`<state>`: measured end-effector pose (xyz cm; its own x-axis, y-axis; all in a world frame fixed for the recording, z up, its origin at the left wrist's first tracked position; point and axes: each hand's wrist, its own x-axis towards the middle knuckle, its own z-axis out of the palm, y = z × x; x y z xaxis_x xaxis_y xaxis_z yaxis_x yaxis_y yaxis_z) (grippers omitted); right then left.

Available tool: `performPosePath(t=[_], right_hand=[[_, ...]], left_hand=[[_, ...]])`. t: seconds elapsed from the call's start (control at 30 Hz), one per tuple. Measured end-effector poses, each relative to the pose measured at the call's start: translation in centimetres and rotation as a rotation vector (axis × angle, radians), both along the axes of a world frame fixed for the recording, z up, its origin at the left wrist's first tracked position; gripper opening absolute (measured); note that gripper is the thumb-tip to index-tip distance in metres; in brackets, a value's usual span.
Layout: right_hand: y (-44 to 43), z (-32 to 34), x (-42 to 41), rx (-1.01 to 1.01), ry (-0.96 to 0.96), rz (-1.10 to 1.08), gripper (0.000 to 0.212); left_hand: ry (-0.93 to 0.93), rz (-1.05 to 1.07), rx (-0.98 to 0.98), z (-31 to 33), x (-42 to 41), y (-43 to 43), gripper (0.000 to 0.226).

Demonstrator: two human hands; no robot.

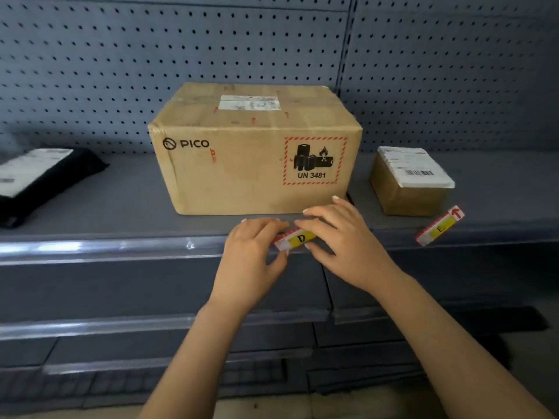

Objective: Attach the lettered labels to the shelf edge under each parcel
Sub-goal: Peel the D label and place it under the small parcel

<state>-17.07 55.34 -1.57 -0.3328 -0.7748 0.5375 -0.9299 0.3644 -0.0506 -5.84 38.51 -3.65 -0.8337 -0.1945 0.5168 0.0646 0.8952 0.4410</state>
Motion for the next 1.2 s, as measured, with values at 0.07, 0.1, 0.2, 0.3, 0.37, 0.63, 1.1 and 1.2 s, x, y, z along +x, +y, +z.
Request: performPosePath(t=[0.07, 0.1, 0.2, 0.3, 0.37, 0.63, 1.1, 1.2], right_hand=[[-0.1, -0.3, -0.8, 0.026, 0.015, 0.047, 0.039], [-0.2, -0.5, -1.1, 0.033, 0.013, 0.064, 0.039], [-0.6, -0.9, -1.7, -0.015, -0.046, 0.108, 0.033], [-0.8, -1.0, -2.3, -0.095, -0.121, 0.162, 0.025], [-0.9, -0.6, -2.5, -0.132, -0.142, 0.197, 0.024], [-1.0, 2.2, -1.9, -0.385, -0.312, 0.328, 0.022], [-11.1, 1.7, 4.9, -0.303, -0.710, 0.582, 0.023], [-15.0, 1.9, 8.3, -0.260, -0.680, 0.670, 0.025]], left_hand=[[-0.006, 0.050, -0.010, -0.6, 0.3, 0.4, 0.041], [-0.004, 0.074, -0.017, -0.9, 0.5, 0.6, 0.042], [0.014, 0.141, -0.030, -1.3, 1.0, 1.1, 0.045], [0.027, 0.168, -0.051, -1.4, 0.9, 1.6, 0.048], [0.040, 0.175, -0.067, -1.1, 0.7, 1.7, 0.050], [0.158, 0.231, -0.100, -0.2, 0.2, 1.9, 0.051], [0.255, 0.522, -0.437, 0.2, 10.8, -5.2, 0.033], [0.230, 0.592, -0.456, 0.3, 15.2, -8.0, 0.034]])
